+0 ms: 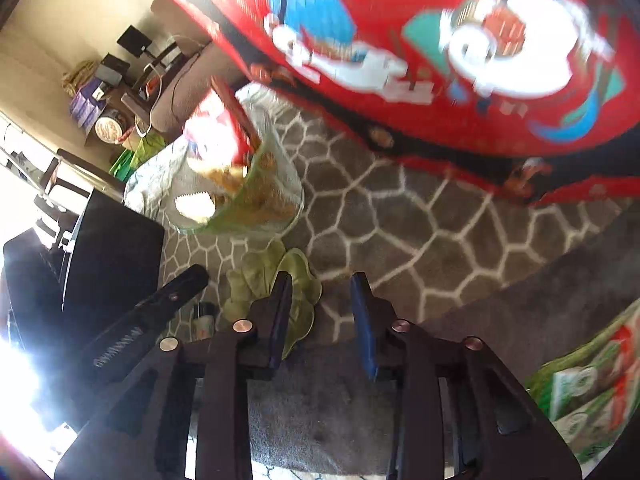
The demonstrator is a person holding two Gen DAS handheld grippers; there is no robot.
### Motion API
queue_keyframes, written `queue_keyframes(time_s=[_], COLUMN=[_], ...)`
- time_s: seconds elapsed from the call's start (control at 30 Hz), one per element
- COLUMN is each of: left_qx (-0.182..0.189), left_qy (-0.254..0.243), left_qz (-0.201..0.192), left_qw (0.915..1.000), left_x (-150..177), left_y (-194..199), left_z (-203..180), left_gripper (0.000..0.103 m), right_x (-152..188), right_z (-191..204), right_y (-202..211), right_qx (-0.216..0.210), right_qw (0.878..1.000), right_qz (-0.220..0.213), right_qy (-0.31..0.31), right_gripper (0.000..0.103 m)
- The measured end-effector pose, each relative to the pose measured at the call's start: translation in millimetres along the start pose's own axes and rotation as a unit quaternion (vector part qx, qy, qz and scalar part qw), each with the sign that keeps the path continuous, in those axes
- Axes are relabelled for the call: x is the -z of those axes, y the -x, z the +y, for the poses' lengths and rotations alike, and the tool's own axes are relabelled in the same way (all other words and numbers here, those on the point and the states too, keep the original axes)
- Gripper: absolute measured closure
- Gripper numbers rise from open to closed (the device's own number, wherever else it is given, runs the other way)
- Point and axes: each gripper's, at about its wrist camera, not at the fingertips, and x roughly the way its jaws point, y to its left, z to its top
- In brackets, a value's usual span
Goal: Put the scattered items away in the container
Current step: 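Move the right gripper to the red snack bag in the glass bowl and grasp it, then carry the red snack bag into the box and release it onto the candy dish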
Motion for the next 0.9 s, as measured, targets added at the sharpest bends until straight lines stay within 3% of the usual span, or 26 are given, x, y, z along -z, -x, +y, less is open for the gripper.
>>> queue_keyframes(time_s=[0.13, 0.23, 0.37, 0.43, 0.53, 0.6, 0.67, 0.77, 0.8, 0.9], left_qx=[0.038, 0.045, 0.057, 0.041, 0.008, -0.005, -0.019, -0.032, -0.031, -0.033], left_qy=[0.040, 0.069, 0.092, 0.076, 0.044, 0.034, 0.022, -0.002, -0.001, -0.008], left_qz=[-0.023, -0.035, -0.042, -0.035, -0.022, -0.025, -0.025, 0.010, 0.022, 0.009], left_qw=[0.9982, 0.9960, 0.9933, 0.9956, 0.9987, 0.9991, 0.9993, 0.9994, 0.9993, 0.9994], left_x=[-10.5, -24.8, -45.0, -56.2, -66.3, -72.8, -76.9, -73.2, -71.2, -69.7], left_y=[15.1, 18.4, 16.3, 9.3, 4.4, 5.5, 6.3, -5.3, -13.3, -10.7], left_z=[13.7, 18.5, 18.0, 9.3, -4.2, -7.3, -10.6, -21.6, -23.6, -28.5], left_gripper=[0.051, 0.051, 0.051, 0.050, 0.051, 0.052, 0.054, 0.092, 0.098, 0.100], right_x=[-12.2, -25.3, -37.3, -41.7, -46.9, -47.3, -47.3, -46.3, -46.0, -46.8], right_z=[3.4, 5.3, 8.4, 8.3, 21.2, 27.3, 33.2, 42.2, 41.4, 40.5], right_y=[16.2, 15.3, 4.6, -2.5, -14.3, -23.8, -26.2, -26.2, -26.0, -26.9], right_qx=[-0.027, -0.057, -0.052, -0.035, 0.003, 0.001, 0.015, 0.029, 0.029, 0.032], right_qw=[0.999, 0.996, 0.994, 0.993, 0.997, 0.998, 0.998, 0.999, 0.998, 0.998], right_qz=[-0.038, -0.049, -0.056, -0.051, -0.034, -0.016, -0.014, -0.009, -0.008, 0.000], right_qy=[-0.013, -0.053, -0.083, -0.095, -0.064, -0.060, -0.056, -0.043, -0.046, -0.045], right_gripper=[0.074, 0.074, 0.074, 0.074, 0.078, 0.085, 0.086, 0.087, 0.087, 0.088])
